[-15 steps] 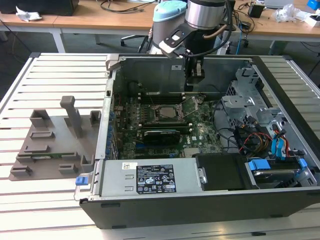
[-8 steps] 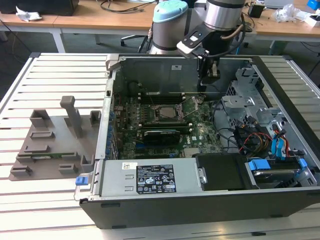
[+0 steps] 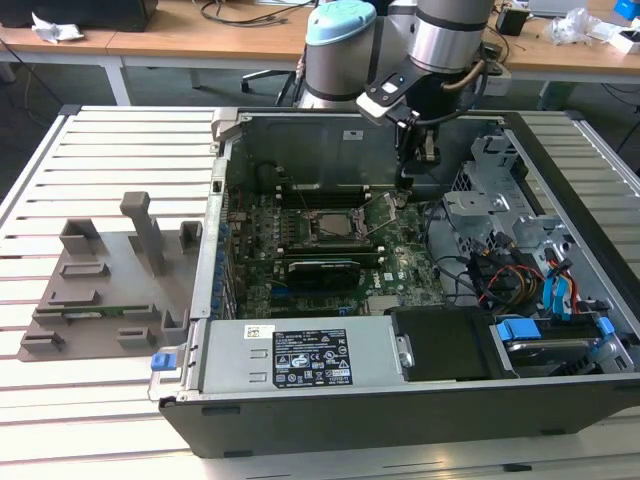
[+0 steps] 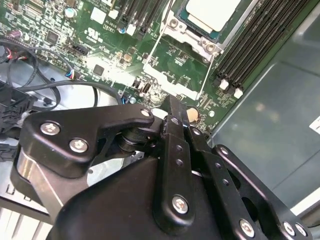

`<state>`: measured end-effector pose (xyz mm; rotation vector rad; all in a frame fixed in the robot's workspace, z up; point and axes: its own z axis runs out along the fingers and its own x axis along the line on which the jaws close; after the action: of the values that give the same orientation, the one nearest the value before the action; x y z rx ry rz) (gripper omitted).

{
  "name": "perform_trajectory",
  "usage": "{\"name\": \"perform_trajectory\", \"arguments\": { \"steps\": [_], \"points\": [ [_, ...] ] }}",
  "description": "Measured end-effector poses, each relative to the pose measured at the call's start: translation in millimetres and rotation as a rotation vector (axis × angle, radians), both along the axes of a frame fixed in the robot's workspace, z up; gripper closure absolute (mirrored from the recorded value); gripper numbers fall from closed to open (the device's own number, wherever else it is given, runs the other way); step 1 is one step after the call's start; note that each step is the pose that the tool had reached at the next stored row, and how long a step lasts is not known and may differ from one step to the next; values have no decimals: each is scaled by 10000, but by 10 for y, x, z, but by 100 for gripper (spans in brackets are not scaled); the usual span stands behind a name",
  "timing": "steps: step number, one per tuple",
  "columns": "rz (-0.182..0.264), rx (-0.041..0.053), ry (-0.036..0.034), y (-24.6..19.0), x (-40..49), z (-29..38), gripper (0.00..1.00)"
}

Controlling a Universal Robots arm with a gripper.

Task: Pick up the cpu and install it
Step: 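Close the cpu cover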

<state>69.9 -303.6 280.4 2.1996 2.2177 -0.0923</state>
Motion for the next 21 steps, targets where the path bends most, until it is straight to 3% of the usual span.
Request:
{"name": "perform_trajectory", "arguments": {
  "steps": [3, 8, 14, 21],
  "points": [
    [191, 0, 1, 27, 29, -91, 89],
    [687, -8, 3, 33, 70, -222, 89],
    [958, -8, 31, 33, 82, -356, 89],
    [967, -10, 27, 32, 6, -362, 89]
  ]
}}
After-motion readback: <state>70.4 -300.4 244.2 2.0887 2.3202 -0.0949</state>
